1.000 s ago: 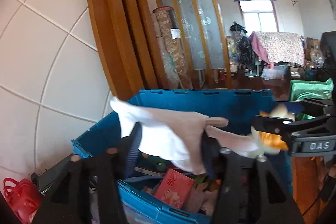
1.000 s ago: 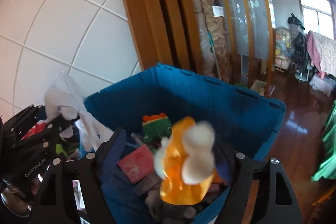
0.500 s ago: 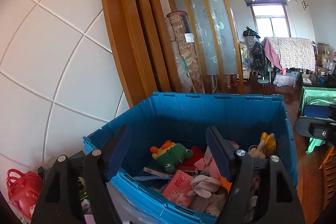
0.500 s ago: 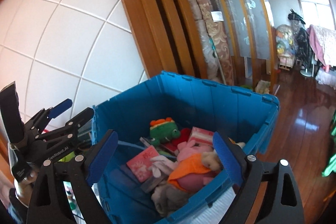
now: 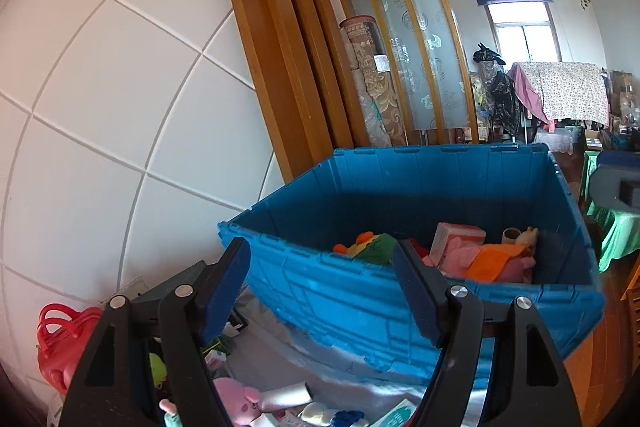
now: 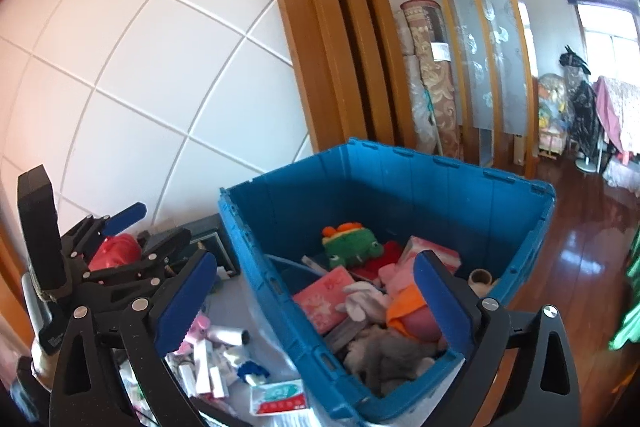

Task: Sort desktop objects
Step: 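Move both tools back toward the pile on the bed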

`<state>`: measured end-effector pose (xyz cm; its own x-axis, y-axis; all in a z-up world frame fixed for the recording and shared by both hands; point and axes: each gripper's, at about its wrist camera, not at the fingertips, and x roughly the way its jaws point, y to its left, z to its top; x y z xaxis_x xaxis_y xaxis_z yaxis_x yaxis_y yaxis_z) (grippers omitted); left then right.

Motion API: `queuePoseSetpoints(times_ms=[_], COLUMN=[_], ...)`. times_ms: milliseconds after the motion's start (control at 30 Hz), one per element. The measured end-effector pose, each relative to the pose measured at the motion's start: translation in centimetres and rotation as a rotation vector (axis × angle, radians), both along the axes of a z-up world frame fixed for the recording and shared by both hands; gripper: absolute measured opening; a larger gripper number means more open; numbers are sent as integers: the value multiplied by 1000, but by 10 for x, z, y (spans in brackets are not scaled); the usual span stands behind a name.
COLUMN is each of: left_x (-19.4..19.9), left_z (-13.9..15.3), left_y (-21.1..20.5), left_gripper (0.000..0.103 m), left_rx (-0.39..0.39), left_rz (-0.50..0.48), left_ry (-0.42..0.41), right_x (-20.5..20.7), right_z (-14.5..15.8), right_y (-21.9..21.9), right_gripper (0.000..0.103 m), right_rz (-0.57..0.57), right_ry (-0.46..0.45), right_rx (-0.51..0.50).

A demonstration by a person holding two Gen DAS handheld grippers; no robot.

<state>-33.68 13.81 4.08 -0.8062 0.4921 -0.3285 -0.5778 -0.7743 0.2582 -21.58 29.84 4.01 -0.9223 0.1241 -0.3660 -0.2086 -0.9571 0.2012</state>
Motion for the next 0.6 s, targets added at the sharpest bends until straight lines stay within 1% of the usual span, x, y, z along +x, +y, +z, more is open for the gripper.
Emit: queuePoseSetpoints(times_ms=[67,100,167,233,367,433,500,600], left_x=[0,-1,-5,-8,-9,-5,1,12], left_z=[-12,-19,-33,-52,-95,-116,-139,-173], left_y=[-27,-40,-69,-95,-133,-144,-149,-152], left_gripper=[73,73,73,73,73,73,73,73], left_rx=[-25,-37,-48,-63,-122,-143,-187,-252], left_rz=[14,23,32,46,50,5,-30,-113], left_ry=[5,0,-23,-57,-111,-145,-158,-185], right_x=[5,6,8,9,10,9,10,9], right_z=[-5,-9,-19,-32,-54,-65,-76,-89], right_y=[-26,-38,-63,-81,-105,-113,-120,-127], right_gripper=[101,103,103,103,103,103,103,103], right_rz=[11,4,8,15,43,48,60,62], right_ry=[23,24,16,-16,-72,-100,-129,-166], right_rx=[26,47,79,77,33,27,23,28])
